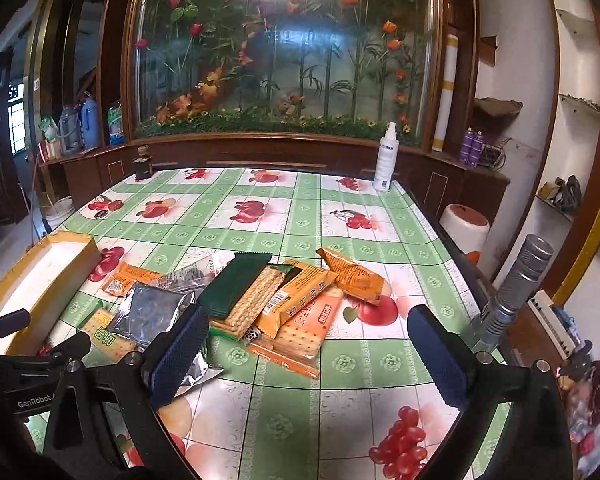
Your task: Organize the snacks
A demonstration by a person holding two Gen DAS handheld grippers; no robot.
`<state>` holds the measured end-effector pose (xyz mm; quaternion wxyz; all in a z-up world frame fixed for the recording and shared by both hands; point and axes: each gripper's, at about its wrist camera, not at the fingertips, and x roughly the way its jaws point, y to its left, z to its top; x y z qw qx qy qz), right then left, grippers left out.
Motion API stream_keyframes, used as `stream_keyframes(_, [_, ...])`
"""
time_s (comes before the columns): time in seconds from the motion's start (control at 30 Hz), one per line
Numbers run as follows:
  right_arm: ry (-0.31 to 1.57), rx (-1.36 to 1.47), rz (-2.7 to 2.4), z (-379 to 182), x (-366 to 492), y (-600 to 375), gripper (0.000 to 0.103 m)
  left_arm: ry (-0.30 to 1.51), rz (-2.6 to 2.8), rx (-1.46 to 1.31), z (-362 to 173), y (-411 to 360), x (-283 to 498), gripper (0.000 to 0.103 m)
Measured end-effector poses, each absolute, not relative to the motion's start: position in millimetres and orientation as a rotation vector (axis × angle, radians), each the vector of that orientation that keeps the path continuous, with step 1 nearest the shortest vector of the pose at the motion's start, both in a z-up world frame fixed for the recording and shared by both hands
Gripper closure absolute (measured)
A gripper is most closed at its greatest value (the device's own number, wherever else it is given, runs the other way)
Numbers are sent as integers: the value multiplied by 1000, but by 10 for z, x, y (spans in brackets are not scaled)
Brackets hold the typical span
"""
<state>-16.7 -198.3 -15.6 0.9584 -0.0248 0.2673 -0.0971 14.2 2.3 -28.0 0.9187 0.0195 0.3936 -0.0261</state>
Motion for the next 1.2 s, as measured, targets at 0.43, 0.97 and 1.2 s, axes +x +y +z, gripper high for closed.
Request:
stream_keyframes(0.43, [542, -56, -219, -127, -225, -1963, 2, 810, -56, 49, -244, 18, 106, 0])
stream_keyframes(0.97, [603, 74, -105, -271, -138, -2125, 2, 827, -156, 64, -253, -249, 221, 0])
stream_keyframes(1.2, [632, 148, -99, -374, -106, -2340, 2, 860, -227, 14, -278, -537, 548, 0])
